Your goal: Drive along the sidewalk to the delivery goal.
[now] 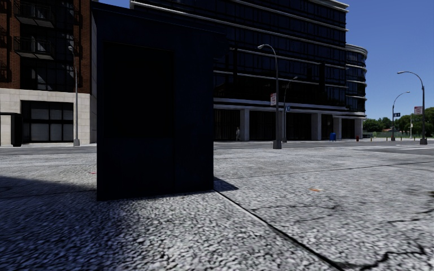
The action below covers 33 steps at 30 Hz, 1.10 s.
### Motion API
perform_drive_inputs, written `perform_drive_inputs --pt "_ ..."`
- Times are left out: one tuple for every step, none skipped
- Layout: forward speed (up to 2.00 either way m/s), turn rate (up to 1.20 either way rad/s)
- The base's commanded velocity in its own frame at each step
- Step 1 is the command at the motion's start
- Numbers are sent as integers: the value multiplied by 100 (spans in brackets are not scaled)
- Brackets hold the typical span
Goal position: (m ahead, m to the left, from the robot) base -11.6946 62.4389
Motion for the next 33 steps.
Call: perform_drive_inputs --pt "0 0" --pt "0 0" --pt "0 0" --pt "0 0" --pt "0 0" --pt "0 0" --pt "0 0" --pt "0 0" --pt "0 0" --pt "0 0" --pt "0 0" --pt "0 0" --pt "0 0" --pt "0 0" --pt "0 0" --pt "0 0" --pt "0 0" --pt "0 0" --pt "0 0" --pt "0 0" --pt "0 0" --pt "0 0" --pt "0 0" --pt "0 0" --pt "0 0" --pt "0 0" --pt "0 0" --pt "0 0" --pt "0 0" --pt "0 0" --pt "7 0" --pt "29 -2" --pt "29 -2"
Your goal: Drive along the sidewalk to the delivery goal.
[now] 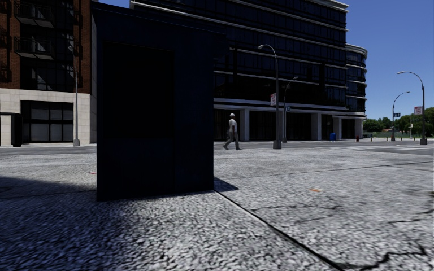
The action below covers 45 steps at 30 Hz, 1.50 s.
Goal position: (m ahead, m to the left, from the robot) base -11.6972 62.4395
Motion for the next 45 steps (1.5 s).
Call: perform_drive_inputs --pt "45 -7" --pt "52 -10" --pt "54 -15" --pt "54 -15" --pt "54 -29" --pt "54 -43" --pt "54 -47" --pt "54 -47" --pt "53 -48" --pt "53 -49" --pt "53 -49" --pt "53 -49" --pt "53 -49" --pt "53 -50" --pt "53 -50" --pt "53 -54" --pt "53 -58" --pt "53 -60" --pt "53 -60" --pt "53 -61" --pt "53 -61" --pt "54 -61" --pt "54 -61" --pt "61 -60" --pt "72 -13" --pt "85 0" --pt "85 0" --pt "101 0" --pt "116 0" --pt "137 0" --pt "137 0" --pt "149 0" --pt "152 0" --pt "164 0" --pt "164 0" --pt "176 0" --pt "178 0" --pt "179 0" --pt "179 0" --pt "179 0" --pt "179 0" --pt "179 0" --pt "179 0" --pt "179 0" --pt "179 0"
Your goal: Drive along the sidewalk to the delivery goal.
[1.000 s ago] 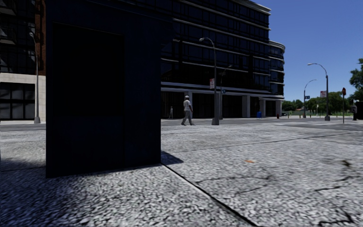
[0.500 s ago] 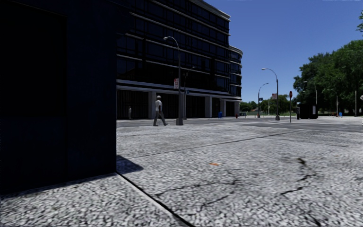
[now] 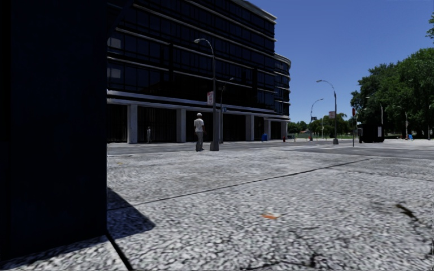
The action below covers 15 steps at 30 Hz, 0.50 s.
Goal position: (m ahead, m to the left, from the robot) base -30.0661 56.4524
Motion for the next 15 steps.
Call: perform_drive_inputs --pt "179 0" --pt "181 0" --pt "181 0" --pt "181 0" --pt "182 0" --pt "182 0" --pt "182 0" --pt "182 0" --pt "182 0" --pt "183 0" --pt "183 0" --pt "183 0" --pt "185 0" --pt "187 0" --pt "187 0"
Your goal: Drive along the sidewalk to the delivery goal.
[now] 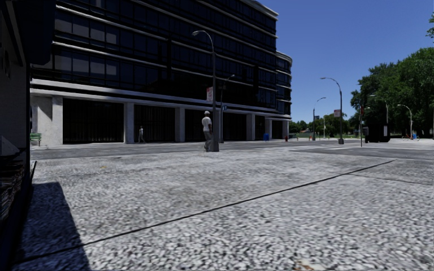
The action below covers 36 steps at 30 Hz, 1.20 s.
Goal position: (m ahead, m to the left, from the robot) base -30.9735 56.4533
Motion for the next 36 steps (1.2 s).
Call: perform_drive_inputs --pt "187 0" --pt "185 0" --pt "179 0" --pt "179 0" --pt "172 0" --pt "169 0" --pt "169 8" --pt "169 8" --pt "169 15" --pt "168 25" --pt "168 35" --pt "168 35" --pt "168 44" --pt "168 50" --pt "168 51" --pt "168 51" --pt "169 52" --pt "171 52" --pt "171 52" --pt "171 52" --pt "171 52" --pt "172 52" --pt "173 52" --pt "175 52" --pt "175 52" --pt "182 52" --pt "200 53" --pt "200 53" --pt "200 53" --pt "200 53" --pt "200 53" --pt "200 53" --pt "200 53" --pt "200 53" --pt "200 53" --pt "200 53"
